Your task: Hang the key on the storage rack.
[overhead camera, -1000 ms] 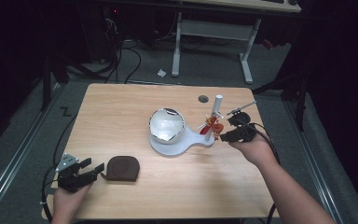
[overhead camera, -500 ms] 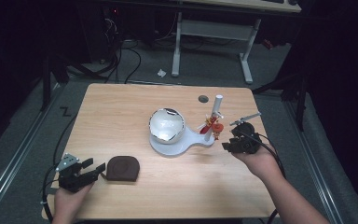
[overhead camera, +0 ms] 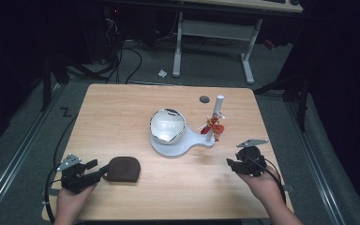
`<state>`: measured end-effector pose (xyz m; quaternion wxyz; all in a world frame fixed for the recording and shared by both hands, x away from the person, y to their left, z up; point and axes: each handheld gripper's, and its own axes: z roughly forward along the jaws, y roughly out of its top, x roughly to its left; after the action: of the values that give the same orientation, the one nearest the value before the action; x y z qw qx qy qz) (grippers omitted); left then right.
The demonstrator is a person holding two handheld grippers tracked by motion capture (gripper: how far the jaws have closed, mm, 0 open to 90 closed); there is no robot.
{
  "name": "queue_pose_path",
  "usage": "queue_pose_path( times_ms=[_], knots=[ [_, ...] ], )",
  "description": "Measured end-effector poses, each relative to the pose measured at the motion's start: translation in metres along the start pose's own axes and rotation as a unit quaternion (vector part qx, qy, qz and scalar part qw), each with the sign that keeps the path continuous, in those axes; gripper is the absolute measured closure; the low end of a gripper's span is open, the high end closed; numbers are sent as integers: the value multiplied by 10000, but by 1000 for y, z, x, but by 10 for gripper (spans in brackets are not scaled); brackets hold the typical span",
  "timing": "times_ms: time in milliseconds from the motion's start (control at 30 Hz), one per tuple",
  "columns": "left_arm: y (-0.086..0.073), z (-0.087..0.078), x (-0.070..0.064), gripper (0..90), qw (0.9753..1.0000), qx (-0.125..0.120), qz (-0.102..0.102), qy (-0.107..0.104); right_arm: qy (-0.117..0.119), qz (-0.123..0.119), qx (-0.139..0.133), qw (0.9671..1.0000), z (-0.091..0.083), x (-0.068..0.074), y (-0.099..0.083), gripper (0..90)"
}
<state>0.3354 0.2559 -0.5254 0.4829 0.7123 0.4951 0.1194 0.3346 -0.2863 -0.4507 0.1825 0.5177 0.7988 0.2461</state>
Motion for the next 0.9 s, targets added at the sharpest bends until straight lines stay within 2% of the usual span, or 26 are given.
queue_pose_path(
  times_ms=[133, 167, 367, 400, 467, 500, 533, 567, 600, 667, 733, 767, 900],
  knots=[
    [0, 1, -1, 366, 10000, 57, 25, -31, 64, 83, -120, 9999, 8, 1, -13, 554],
    [0, 2, -1, 366, 10000, 59, 29, -54, 27, 113, -217, 9997, 12, 3, -22, 550],
    [0, 3, -2, 367, 9999, 86, 33, -141, -42, 225, -519, 9984, 17, 8, -43, 525],
    [-1, 2, -1, 370, 9998, 99, 52, -142, 9, 322, -698, 9970, 17, 10, -51, 510],
    [-2, 1, -1, 374, 9999, 78, 16, -150, -48, 463, -1053, 9934, 14, 14, -63, 505],
    [-6, -2, 0, 378, 9997, 16, -210, -159, -62, 549, -1245, 9907, 12, 14, -73, 524],
    [-6, -2, 0, 383, 9997, 16, -210, -159, -62, 549, -1245, 9907, 12, 14, -73, 524],
    [-7, -6, 1, 388, 9984, -104, -514, -226, 225, 704, -1171, 9904, 9, 12, -84, 521],
    [-7, -7, 1, 393, 9980, -137, -559, -265, 195, 562, -1195, 9910, 7, 11, -86, 526],
    [-4, -6, 0, 400, 9981, -138, -529, -300, 6, 383, -1098, 9932, 7, 8, -91, 536],
    [-3, -4, 0, 414, 9978, -134, -544, -361, 100, 486, -1058, 9931, 10, 3, -92, 536],
    [-2, -1, -1, 422, 9974, -100, -542, -458, 95, 534, -1082, 9926, 10, 1, -92, 536],
    [1, 8, -2, 440, 9977, 48, -511, -445, 160, 671, -1159, 9909, 10, 1, -90, 534]
  ],
)
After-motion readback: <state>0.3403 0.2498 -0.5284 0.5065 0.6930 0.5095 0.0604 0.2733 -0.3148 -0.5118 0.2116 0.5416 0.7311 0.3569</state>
